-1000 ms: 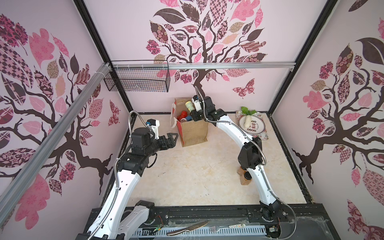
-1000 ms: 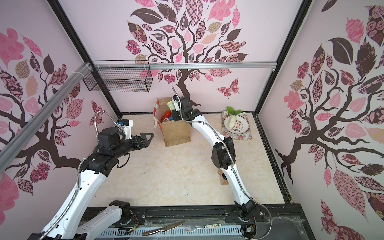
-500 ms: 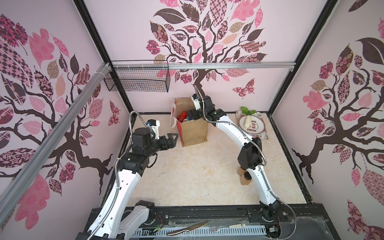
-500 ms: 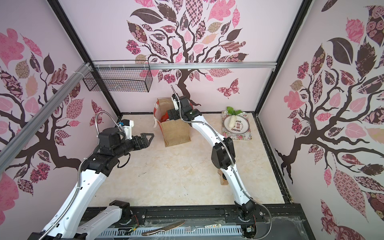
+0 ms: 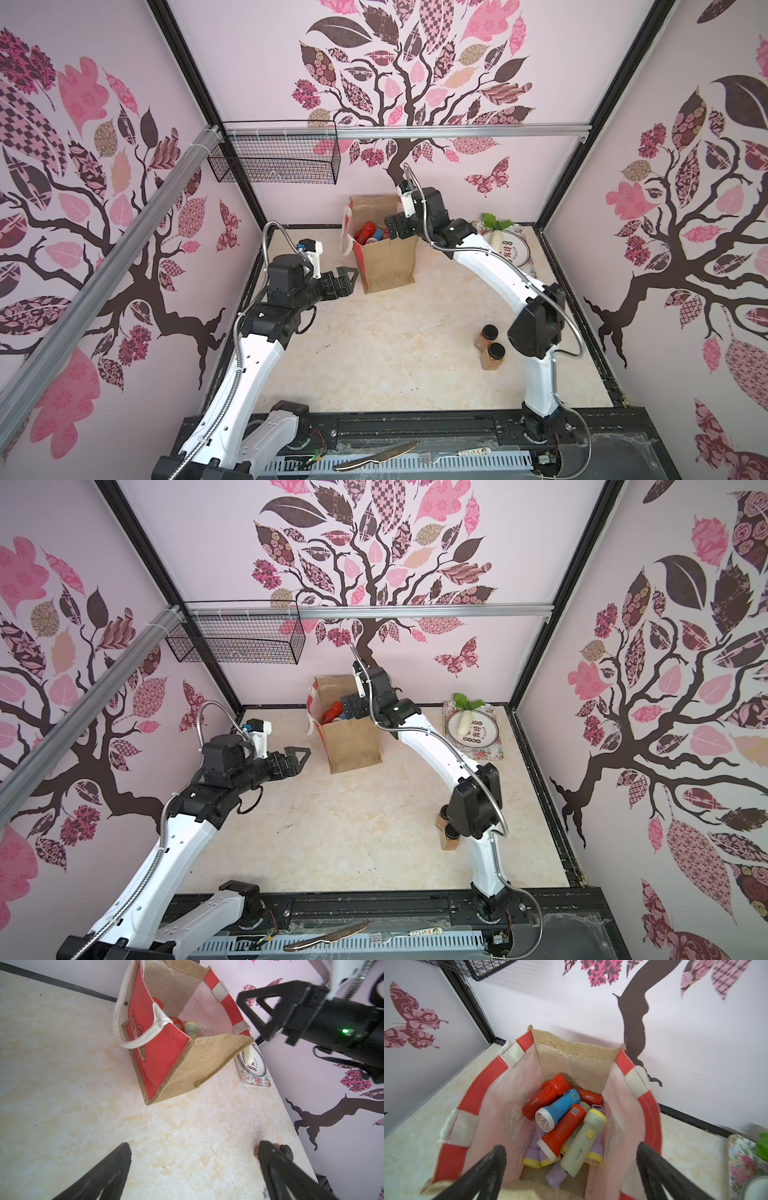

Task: Put the flashlights into the tote bags
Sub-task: Place the flashlight in the canvas bag, then reset both arms

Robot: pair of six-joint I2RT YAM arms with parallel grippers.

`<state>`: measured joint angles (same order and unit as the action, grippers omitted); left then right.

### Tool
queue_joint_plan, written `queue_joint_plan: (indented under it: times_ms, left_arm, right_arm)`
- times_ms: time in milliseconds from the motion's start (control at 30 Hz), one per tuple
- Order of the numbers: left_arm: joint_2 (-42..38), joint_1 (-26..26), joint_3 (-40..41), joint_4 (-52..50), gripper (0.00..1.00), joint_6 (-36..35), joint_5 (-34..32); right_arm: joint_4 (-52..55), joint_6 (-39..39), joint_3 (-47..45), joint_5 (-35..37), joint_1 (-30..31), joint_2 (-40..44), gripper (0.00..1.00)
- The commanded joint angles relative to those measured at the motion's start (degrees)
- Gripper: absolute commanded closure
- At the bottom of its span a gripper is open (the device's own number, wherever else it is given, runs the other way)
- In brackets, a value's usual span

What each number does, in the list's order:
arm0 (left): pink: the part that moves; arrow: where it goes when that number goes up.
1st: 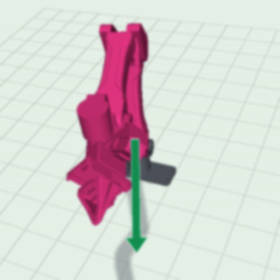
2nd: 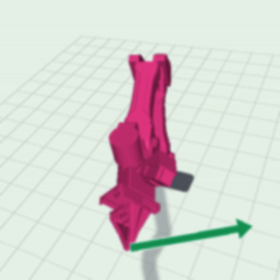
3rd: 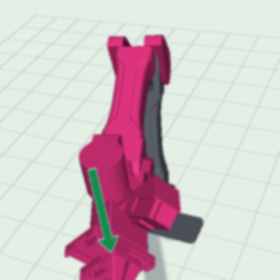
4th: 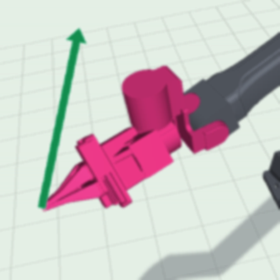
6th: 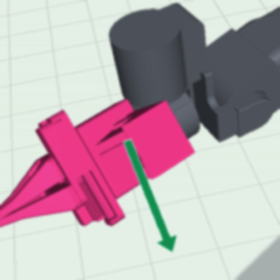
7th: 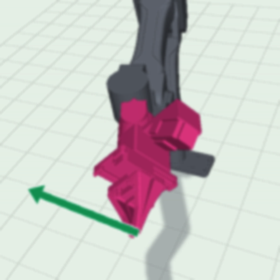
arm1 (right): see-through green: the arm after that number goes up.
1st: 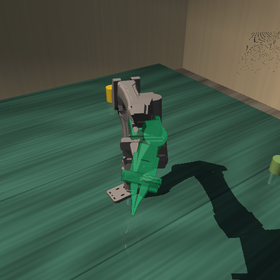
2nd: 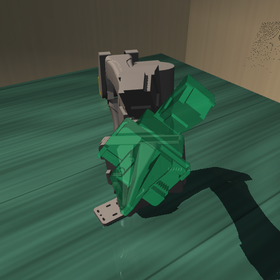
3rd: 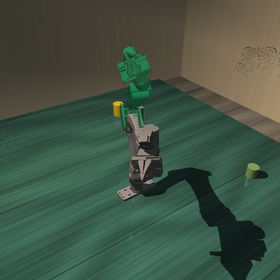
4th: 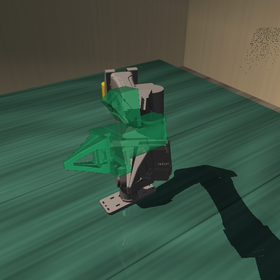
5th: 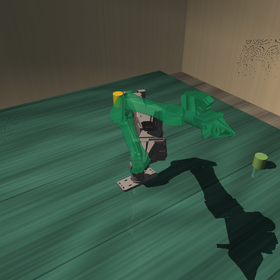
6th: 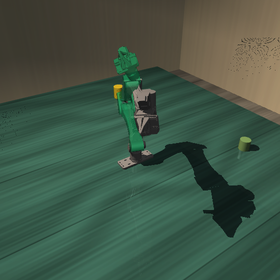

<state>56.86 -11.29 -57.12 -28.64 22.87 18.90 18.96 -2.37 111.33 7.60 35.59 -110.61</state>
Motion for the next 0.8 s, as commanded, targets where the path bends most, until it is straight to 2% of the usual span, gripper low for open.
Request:
queue_joint_plan:
  times_ms: [0,233,367,500,600,767]
  left_arm:
    - [0.05,-0.43,1.98,0.51,0.02,-0.65,1.31]
    - [1.35,-0.63,0.37,-4.85,0.02,-1.60,-9.50]
    - [1.65,-0.66,0.32,-5.69,0.02,-0.14,-14.94]
    - [2.84,-0.58,-2.57,-11.26,0.02,0.01,-22.85]
    - [1.64,-0.66,-0.16,-8.28,0.02,1.69,-29.54]
    - [1.05,-0.58,3.88,-2.66,0.02,0.05,-39.09]
  right_arm:
    - [-5.85,-1.21,-8.99,2.43,0.32,11.59,0.00]
    - [-11.45,-3.12,-34.15,5.93,0.37,30.85,0.00]
    - [-10.41,-3.21,-42.75,5.86,0.32,39.26,0.00]
    - [-10.07,-4.34,-50.31,7.38,0.29,46.87,0.00]
    - [-11.45,-3.96,-56.03,9.88,0.18,52.48,0.00]
    - [-16.51,-2.58,-66.54,16.64,-1.02,61.87,0.01]
